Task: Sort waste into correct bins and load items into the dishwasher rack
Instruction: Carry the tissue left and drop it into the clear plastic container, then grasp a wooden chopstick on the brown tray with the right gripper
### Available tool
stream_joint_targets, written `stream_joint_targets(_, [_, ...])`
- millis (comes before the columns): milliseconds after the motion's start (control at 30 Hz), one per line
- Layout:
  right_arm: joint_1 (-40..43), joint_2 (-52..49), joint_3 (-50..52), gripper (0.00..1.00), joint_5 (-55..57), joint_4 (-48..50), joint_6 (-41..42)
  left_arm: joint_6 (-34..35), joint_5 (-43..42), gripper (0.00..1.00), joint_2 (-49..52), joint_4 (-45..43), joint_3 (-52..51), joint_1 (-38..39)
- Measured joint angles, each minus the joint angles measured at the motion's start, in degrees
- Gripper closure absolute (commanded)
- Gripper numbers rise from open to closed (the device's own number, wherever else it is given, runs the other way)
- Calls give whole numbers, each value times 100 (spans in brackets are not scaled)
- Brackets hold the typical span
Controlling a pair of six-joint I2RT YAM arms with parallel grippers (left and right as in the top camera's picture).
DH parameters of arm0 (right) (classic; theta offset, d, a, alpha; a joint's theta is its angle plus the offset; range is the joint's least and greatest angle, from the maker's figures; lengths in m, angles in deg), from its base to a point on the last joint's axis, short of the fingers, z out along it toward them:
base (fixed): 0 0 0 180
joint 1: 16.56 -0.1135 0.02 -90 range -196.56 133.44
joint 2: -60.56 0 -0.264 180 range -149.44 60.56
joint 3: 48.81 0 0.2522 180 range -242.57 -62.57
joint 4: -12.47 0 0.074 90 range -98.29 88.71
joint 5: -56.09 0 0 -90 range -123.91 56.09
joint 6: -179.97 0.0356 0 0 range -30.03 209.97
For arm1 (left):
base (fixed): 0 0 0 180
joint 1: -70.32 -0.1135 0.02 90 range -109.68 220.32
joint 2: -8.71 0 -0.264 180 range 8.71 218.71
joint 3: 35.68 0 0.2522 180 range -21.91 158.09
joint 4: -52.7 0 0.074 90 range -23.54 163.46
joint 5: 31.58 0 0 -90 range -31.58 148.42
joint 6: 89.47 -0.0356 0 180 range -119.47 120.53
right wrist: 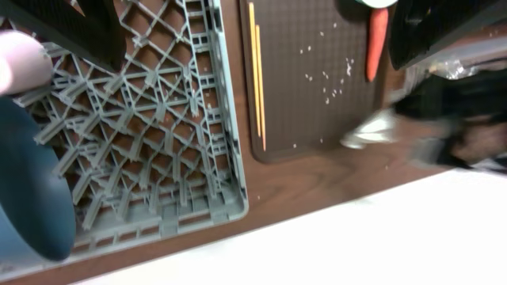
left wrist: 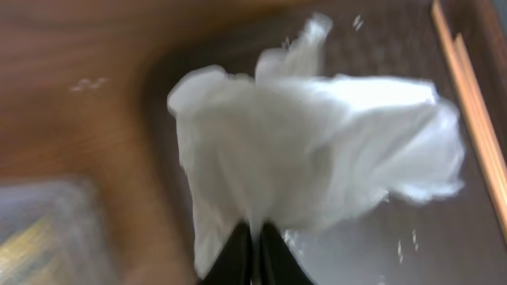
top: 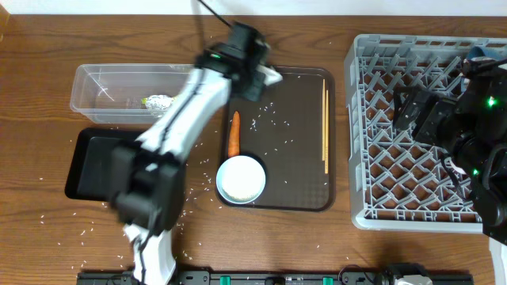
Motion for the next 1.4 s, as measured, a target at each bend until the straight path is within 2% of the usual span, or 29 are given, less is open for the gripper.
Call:
stream_joint_targets(167, [0, 0, 0, 1, 2, 133, 4, 2, 356, 94, -935, 776, 70, -881])
stream_joint_targets(333, [0, 0, 0, 1, 2, 184, 7, 24, 483, 94, -780, 1082, 57, -1681])
stream_joint_targets(467, [0, 0, 0, 1, 0, 195, 11, 24, 444, 94, -503, 1084, -26, -2000])
stream_joint_targets(500, [0, 0, 0, 1, 2, 195, 11, 24, 428, 90, -461, 1086, -42, -2035])
stream_joint_targets(533, [0, 0, 0, 1, 0, 195, 11, 20, 424, 78, -435, 1088, -55, -2048])
stream_joint_targets(567, [0, 0, 0, 1, -2, 192, 11, 4, 413, 51, -428, 1097, -63, -2052])
stream_joint_targets(600, [0, 0, 0, 1, -7, 192, 11, 37, 387, 35, -428, 1102, -66, -2052])
stream_joint_targets(633, [0, 0, 0, 1, -35, 192, 13, 50, 378, 31, -428, 1121, -66, -2050])
stream_joint_targets(967, [-70, -162, 0, 1, -706, 76, -175, 162, 26, 30, -634, 1725, -66, -2044])
stream_joint_targets(1033, [-234, -358, 0, 5, -758, -4, -289, 173, -210, 30, -918, 1797, -63, -2044])
stream_joint_targets(1100, [-516, -702, -2, 7, -754, -81, -382, 173, -472, 30, -1381, 1825, -59, -2041])
stream_joint_targets(1167, [-800, -1123, -2, 21, -680, -87, -455, 175, -721, 30, -1906, 1873, -37, -2041])
stream_joint_targets(1200, [-957, -1368, -2, 24, -588, -81, -503, 177, -817, 30, -2188, 1915, -13, -2041])
stream_joint_targets(1267, [-1241, -1917, -4, 24, -306, -37, -463, 195, -964, 30, -2767, 2013, 52, -2041])
stream_joint_targets(1400, [-1539, -3012, -4, 23, 232, 173, -262, 227, -1110, 21, -3665, 2218, 120, -2041])
